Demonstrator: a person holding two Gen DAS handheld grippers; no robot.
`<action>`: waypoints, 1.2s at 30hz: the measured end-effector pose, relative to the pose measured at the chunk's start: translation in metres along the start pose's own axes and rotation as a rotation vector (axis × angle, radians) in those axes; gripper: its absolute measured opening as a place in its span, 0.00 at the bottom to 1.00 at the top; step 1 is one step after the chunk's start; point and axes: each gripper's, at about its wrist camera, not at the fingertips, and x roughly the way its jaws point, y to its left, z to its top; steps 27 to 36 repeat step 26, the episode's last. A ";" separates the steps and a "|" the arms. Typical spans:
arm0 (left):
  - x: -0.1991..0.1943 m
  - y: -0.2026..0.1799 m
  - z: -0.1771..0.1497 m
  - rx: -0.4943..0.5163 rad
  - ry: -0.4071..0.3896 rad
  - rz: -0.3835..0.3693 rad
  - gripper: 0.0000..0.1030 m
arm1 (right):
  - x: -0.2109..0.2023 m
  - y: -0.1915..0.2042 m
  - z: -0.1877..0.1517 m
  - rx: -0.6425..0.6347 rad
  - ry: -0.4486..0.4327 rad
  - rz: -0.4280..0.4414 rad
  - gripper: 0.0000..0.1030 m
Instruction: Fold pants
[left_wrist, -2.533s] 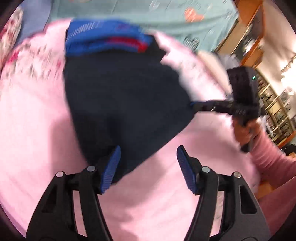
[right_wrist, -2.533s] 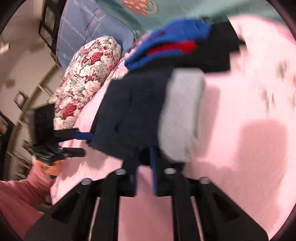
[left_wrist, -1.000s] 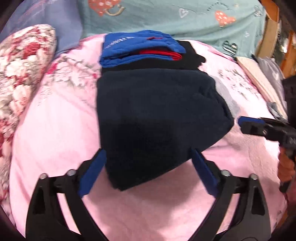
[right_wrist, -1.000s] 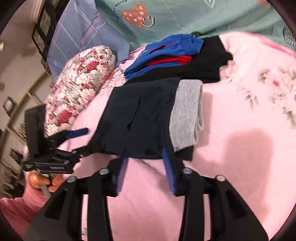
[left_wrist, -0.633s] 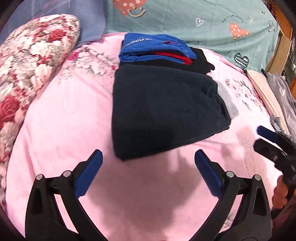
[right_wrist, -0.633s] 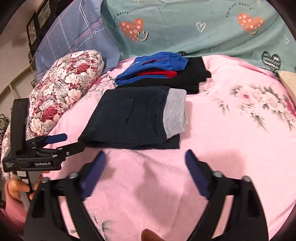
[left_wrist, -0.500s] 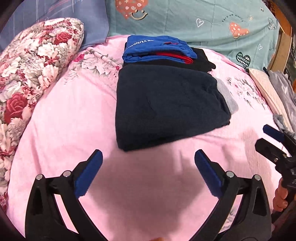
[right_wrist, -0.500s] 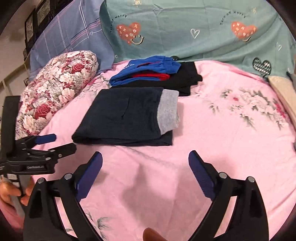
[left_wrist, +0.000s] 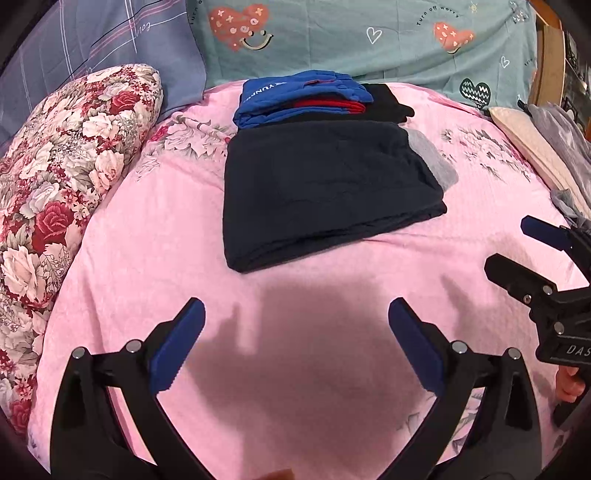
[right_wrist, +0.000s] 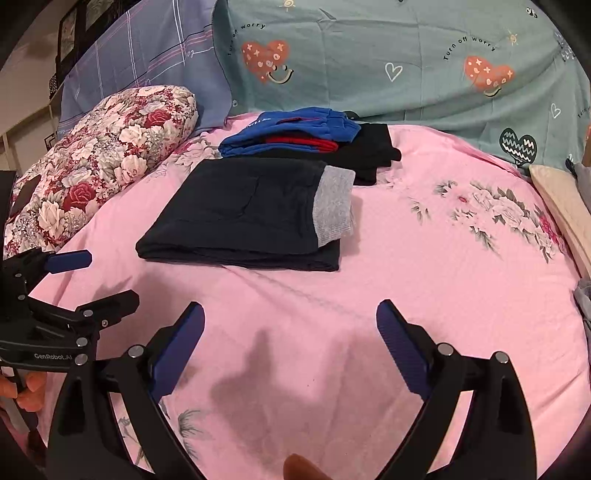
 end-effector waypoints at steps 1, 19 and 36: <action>-0.001 0.000 0.000 0.001 -0.001 0.000 0.98 | -0.001 -0.001 0.000 0.003 -0.001 0.000 0.91; 0.000 0.005 0.001 -0.013 0.000 -0.020 0.98 | 0.004 -0.003 -0.003 0.017 0.030 -0.006 0.91; 0.001 0.009 -0.001 -0.029 -0.003 -0.036 0.98 | 0.005 -0.003 -0.004 0.017 0.035 -0.011 0.91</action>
